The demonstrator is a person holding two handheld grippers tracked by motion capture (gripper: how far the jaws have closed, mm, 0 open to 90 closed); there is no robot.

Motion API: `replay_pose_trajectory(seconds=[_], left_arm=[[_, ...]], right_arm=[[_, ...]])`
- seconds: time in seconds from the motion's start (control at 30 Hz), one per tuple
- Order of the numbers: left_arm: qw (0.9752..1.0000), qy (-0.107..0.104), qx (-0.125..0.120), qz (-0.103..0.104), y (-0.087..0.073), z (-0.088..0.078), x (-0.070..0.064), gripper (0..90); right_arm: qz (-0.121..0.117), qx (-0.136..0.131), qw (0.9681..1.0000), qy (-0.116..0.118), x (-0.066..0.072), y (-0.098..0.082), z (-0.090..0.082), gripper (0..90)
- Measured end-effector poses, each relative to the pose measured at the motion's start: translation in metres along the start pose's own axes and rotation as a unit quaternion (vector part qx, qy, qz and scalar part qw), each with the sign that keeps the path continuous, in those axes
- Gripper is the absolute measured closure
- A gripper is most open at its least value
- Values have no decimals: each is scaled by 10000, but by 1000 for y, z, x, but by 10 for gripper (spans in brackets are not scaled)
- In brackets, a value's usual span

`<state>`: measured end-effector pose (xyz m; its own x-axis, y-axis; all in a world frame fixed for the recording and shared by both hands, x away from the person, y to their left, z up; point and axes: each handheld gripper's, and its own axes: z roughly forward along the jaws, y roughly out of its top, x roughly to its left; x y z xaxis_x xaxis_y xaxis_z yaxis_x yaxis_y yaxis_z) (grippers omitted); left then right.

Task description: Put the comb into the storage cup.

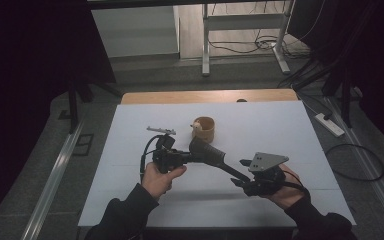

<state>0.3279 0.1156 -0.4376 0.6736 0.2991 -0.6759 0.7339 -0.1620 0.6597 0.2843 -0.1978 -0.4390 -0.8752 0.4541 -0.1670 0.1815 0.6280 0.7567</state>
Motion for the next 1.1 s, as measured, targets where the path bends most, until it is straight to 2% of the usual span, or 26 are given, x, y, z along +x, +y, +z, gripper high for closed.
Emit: replay_pose_trajectory(seconds=[0.3, 0.47, 0.7, 0.9, 1.1], left_arm=[[9996, 216, -65, 148, 0, -7, 0, 825], [9992, 325, -78, 205, 0, -11, 1, 825], [9982, 496, -81, 339, 1, -16, -1, 825], [9970, 657, -27, 409, 2, -18, -1, 825], [9961, 749, -48, 455, 5, -22, -1, 825]], right_arm=[[300, 21, 9995, 78, -6, -1, -1, 233], [533, 89, 9984, 170, -11, -3, -1, 191], [750, 208, 9968, 179, -16, -8, -1, 130], [864, 419, 9947, 357, -19, -13, 1, 67], [854, 478, 9946, 343, -20, -18, 1, 10]])
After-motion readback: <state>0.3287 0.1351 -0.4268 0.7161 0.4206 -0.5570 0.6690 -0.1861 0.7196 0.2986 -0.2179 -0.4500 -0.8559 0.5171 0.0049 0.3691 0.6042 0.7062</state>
